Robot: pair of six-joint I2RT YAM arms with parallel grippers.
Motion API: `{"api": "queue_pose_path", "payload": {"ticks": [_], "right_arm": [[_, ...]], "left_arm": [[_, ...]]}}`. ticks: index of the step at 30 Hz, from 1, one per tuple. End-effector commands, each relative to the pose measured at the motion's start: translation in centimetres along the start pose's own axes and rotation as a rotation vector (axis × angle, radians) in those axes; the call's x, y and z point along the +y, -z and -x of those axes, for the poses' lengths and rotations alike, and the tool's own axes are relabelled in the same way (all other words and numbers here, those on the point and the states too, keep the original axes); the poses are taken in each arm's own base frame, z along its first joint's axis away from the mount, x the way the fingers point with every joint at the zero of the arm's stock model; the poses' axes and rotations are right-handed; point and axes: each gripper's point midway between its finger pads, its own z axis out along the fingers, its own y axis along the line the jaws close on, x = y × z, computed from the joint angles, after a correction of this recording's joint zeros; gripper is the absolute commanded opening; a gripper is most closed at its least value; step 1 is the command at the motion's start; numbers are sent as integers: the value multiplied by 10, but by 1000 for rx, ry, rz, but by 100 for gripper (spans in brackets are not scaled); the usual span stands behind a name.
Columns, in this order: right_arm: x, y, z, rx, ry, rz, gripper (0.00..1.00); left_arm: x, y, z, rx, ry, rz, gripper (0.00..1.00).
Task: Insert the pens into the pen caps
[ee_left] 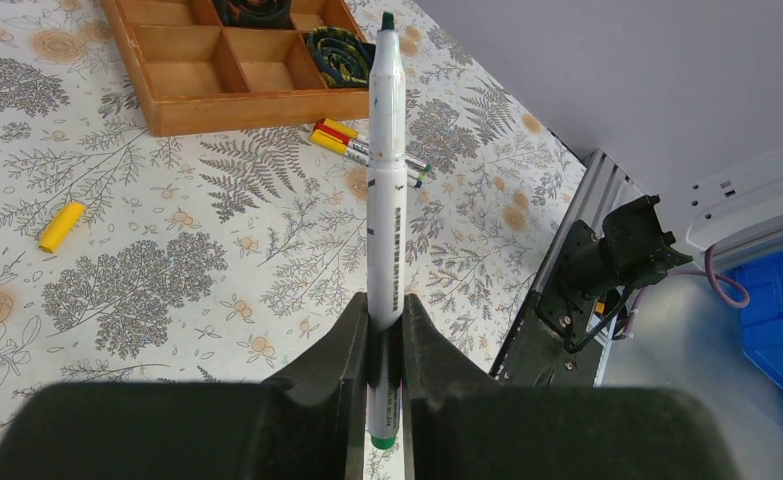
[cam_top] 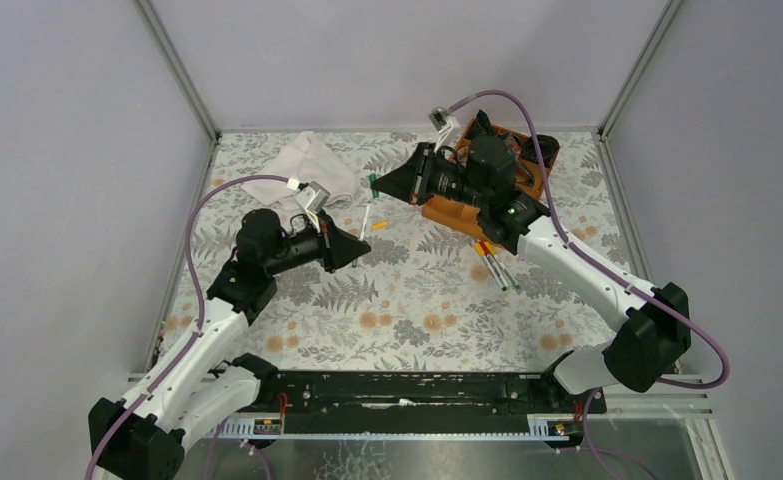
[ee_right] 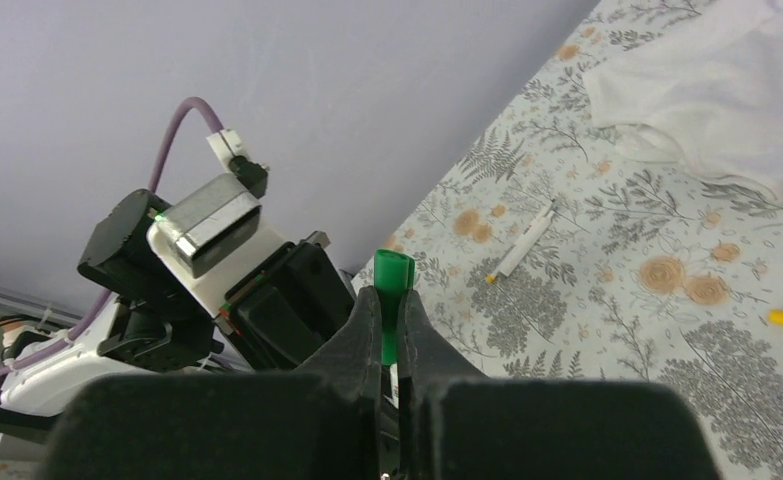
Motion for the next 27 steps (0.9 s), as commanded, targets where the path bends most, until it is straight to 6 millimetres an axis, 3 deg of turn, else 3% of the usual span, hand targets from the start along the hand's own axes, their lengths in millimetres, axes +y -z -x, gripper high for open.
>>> {"api": "queue_pose_path", "payload": {"ticks": [1, 27], "right_arm": [[35, 1, 16, -57, 52, 108, 0], [20, -12, 7, -36, 65, 80, 0]], "left_arm": [[-10, 0, 9, -39, -42, -43, 0], [-12, 0, 8, -39, -51, -49, 0]]}}
